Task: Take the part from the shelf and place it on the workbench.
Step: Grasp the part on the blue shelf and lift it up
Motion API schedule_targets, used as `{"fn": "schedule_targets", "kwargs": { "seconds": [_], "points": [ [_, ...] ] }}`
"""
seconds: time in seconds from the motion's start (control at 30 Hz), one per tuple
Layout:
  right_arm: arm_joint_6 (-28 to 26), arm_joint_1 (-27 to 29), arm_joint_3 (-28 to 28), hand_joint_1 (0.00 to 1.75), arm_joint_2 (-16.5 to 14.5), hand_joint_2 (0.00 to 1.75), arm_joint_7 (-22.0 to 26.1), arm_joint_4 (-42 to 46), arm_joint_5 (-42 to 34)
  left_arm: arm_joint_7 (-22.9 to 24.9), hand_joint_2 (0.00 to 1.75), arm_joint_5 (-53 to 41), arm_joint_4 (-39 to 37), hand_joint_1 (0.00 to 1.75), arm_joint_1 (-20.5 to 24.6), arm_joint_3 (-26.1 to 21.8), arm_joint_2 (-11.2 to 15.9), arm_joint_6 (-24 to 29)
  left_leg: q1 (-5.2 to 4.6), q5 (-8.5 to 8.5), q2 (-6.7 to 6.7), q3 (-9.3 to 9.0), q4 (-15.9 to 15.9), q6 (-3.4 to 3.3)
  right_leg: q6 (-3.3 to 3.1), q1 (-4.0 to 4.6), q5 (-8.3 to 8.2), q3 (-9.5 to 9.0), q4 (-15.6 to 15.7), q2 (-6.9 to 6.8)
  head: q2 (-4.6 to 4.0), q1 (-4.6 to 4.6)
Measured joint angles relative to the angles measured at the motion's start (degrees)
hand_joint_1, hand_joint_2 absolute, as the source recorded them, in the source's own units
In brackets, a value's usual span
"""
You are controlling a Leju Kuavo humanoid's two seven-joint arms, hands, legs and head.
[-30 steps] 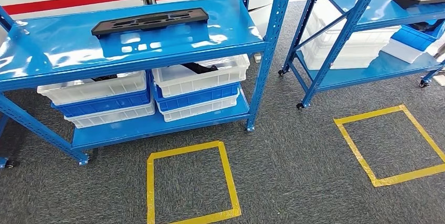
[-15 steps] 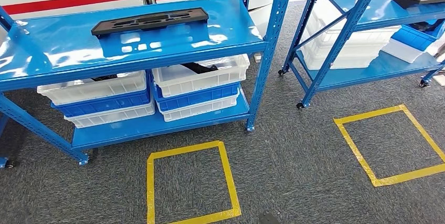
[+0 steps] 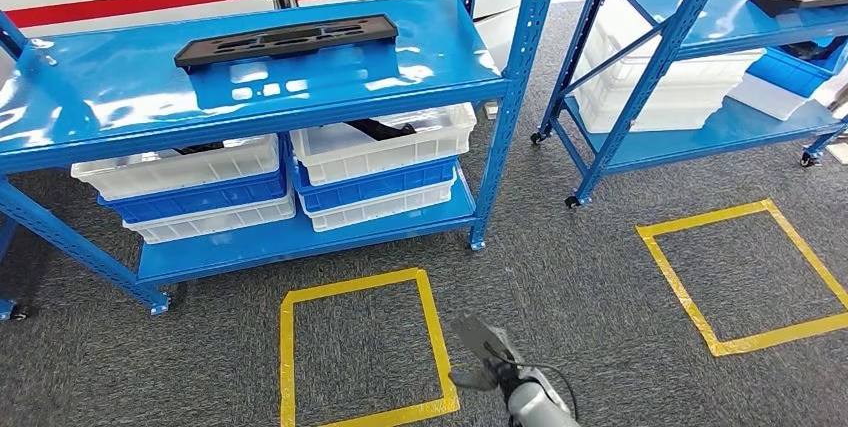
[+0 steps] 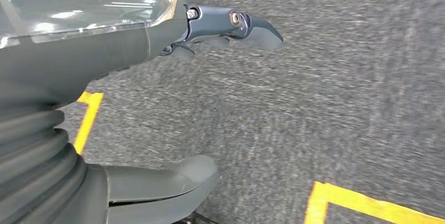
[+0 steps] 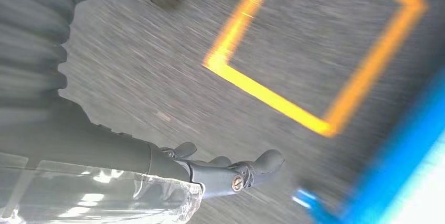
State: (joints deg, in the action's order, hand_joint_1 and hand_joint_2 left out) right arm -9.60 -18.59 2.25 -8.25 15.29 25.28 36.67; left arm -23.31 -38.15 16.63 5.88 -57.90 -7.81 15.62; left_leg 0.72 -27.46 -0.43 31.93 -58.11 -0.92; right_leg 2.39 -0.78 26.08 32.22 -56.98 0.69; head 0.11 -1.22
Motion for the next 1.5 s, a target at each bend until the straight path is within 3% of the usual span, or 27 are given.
{"fn": "schedule_targets", "kwargs": {
  "seconds": [0.43,0.63,0.8,0.93,1.23,1.37,1.5],
  "points": [
    [1.2,-3.1,-13.7,0.0,2.8,1.75,4.4,22.3,-3.1,-2.6,1.75,-4.4,-0.8,0.0,3.2,-0.8,0.8,-1.7,-0.01,0.01,0.01,0.05,0.0,-0.01,0.01,0.06,-0.01,0.0,0.0,0.01,0.0,0.0],
    [0.4,-4.8,-18.0,0.0,6.2,1.75,4.6,36.7,-3.0,-3.3,1.75,-5.1,-1.2,0.0,3.7,-0.1,1.5,-4.4,-0.07,0.1,0.0,0.21,0.0,-0.12,0.05,0.06,-0.05,0.12,-0.1,0.0,0.0,0.01],
    [-2.8,-9.4,-21.9,0.0,10.0,1.75,4.5,50.4,-2.6,-4.3,1.75,-5.3,-1.7,0.0,4.3,0.8,2.4,-9.3,-0.13,0.16,0.12,0.34,-0.1,-0.16,0.04,0.05,-0.08,0.28,-0.1,0.07,0.0,0.0],
    [-2.0,-15.5,-22.4,0.0,12.2,1.75,1.2,55.5,-2.6,-5.0,0.0,-4.5,-2.1,0.0,4.3,1.2,2.7,-10.9,-0.14,0.17,0.11,0.39,-0.1,-0.16,0.08,0.05,-0.11,0.34,-0.2,0.07,0.0,0.0],
    [6.0,-29.5,-23.9,0.0,15.6,1.75,-5.1,58.6,-4.5,-3.2,0.0,-4.8,-2.8,0.0,4.2,1.9,3.4,-11.7,-0.14,0.18,0.11,0.46,-0.1,-0.16,0.09,0.06,-0.11,0.37,-0.2,0.07,0.0,0.01],
    [7.1,-35.5,-27.7,0.0,15.2,1.75,-7.7,56.6,-4.1,-2.7,0.0,-5.5,-2.9,0.0,4.3,3.0,3.8,-12.5,-0.12,0.19,0.11,0.45,-0.1,-0.15,0.09,0.07,-0.11,0.42,-0.3,0.07,0.0,0.01],
    [6.6,-37.6,-30.5,0.0,14.5,1.75,-8.5,54.8,-4.0,-2.6,0.0,-5.6,-3.0,0.0,4.3,3.7,3.8,-12.7,-0.11,0.22,-0.02,0.49,-0.1,-0.09,0.09,0.09,-0.11,0.44,-0.3,0.04,0.0,0.02]
  ]
}}
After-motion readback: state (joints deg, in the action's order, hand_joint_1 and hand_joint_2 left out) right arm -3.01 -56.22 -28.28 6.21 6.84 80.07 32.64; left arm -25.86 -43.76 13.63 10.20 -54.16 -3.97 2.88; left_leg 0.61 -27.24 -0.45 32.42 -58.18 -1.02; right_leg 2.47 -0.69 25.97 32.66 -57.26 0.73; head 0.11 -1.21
